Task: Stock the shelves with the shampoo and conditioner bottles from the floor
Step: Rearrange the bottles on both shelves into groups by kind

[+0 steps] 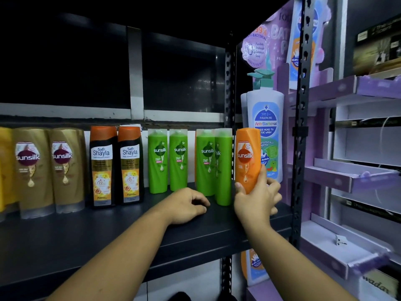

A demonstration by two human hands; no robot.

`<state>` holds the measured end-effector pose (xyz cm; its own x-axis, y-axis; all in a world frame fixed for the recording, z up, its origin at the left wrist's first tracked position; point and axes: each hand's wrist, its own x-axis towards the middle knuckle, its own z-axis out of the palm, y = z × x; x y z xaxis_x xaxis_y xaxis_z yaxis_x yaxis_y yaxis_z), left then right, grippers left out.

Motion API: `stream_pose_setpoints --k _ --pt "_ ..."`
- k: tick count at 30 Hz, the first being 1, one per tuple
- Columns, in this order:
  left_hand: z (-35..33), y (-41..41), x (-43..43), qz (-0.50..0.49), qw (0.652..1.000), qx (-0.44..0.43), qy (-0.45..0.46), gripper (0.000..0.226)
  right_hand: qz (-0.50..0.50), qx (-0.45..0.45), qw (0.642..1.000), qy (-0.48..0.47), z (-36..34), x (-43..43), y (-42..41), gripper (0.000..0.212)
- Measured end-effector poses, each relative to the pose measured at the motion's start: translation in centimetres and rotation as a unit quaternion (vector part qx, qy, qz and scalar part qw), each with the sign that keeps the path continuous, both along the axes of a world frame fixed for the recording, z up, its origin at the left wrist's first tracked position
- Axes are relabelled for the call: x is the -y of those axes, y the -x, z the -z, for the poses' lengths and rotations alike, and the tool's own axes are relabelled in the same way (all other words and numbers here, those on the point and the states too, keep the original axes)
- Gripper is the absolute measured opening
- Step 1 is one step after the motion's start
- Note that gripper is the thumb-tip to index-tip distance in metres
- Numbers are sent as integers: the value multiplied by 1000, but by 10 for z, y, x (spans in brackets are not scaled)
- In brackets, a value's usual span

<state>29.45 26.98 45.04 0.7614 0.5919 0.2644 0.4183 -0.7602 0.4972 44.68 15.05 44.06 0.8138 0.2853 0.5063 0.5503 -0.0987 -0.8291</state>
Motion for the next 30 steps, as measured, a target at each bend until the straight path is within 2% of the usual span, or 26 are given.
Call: stream_pose_setpoints --k 3,5,8,10,13,16,19,22,27,30 --pt "1 -1 -3 0 1000 23 -1 22 7 3 999 -46 3 1 1 84" --pt "2 -2 -6 -3 999 38 3 21 19 38 995 -88 7 1 6 82" --pt "4 -3 -9 -6 999 51 5 18 -1 148 980 -131 14 -1 13 73" --pt "4 -3 -10 -5 998 67 6 18 -50 247 960 -122 19 -2 14 58" --pt "3 -3 -10 2 996 91 5 16 -184 333 924 -47 21 -3 10 43" --pt "2 -4 -12 -7 994 108 17 20 -305 318 891 108 15 -3 6 44" --pt "2 -3 -14 -24 993 111 22 26 -354 302 846 260 7 -1 9 58" --pt "1 -3 -17 -42 990 126 44 28 -353 307 801 373 0 0 16 68" --pt "-13 -20 -13 -32 974 210 74 26 -359 335 758 429 -6 1 21 73" --pt "-26 -39 -7 7 974 203 104 55 -364 336 755 429 -6 -1 20 75"
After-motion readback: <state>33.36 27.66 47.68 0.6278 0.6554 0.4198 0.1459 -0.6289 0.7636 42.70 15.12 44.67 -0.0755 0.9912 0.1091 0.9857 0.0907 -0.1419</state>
